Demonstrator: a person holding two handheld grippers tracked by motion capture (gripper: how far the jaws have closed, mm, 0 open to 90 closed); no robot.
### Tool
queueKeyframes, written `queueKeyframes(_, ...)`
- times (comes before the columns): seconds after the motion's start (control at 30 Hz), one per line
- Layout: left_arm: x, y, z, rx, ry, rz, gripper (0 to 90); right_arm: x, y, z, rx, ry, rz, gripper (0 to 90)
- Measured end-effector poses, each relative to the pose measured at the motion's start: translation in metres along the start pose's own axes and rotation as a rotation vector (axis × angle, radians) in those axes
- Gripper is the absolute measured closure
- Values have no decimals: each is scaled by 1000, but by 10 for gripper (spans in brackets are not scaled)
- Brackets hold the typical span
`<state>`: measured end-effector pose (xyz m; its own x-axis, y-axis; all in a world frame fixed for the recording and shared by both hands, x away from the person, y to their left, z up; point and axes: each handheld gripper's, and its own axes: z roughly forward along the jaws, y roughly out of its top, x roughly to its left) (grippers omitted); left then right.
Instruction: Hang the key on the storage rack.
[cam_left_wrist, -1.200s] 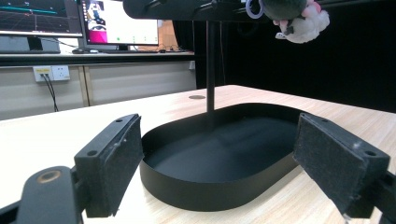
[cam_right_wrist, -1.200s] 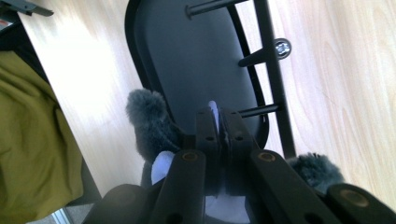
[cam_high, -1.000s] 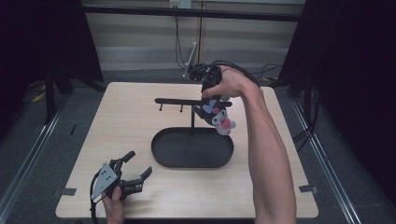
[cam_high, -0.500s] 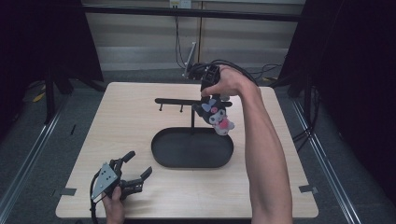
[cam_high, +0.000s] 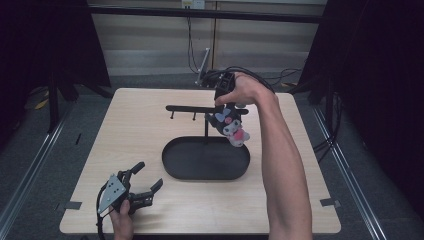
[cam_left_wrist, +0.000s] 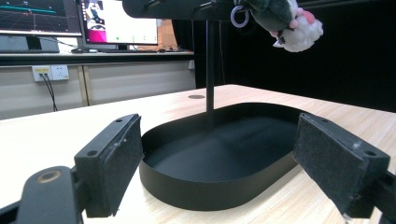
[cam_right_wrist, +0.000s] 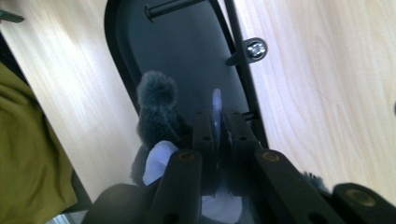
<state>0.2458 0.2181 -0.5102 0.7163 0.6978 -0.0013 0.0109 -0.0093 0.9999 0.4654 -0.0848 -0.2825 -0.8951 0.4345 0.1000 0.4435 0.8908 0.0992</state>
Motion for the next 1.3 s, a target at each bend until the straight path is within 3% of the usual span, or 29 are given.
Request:
queueKeyframes(0.27, 0, 0, 0, -4, -3, 0, 154, 0, -1, 0, -10, -26, 7, 786)
queueKeyframes(0.43, 0, 0, 0, -2, -1, 1, 154, 1, -2, 0, -4, -40, 9, 810)
queueKeyframes(0.53, 0, 0, 0, -1, 0, -5, 154, 2, -3, -2, -26, -67, 10, 832)
queueKeyframes(0.83, 0, 0, 0, 0, 0, -2, 154, 4, -9, -8, -35, -50, 14, 804)
queueKeyframes(1.0, 0, 0, 0, 0, 1, -4, 154, 14, -13, -16, -58, -81, 11, 757)
queueKeyframes(1.1, 0, 0, 0, 2, -1, -2, 154, 18, -16, -15, -96, -59, 1, 729)
queueKeyframes(1.23, 0, 0, 0, 0, 0, -2, 155, 24, -20, -13, -86, -69, -7, 698)
queueKeyframes(1.3, 0, 0, 0, 0, 0, -2, 154, 28, -23, -14, -118, -73, -17, 673)
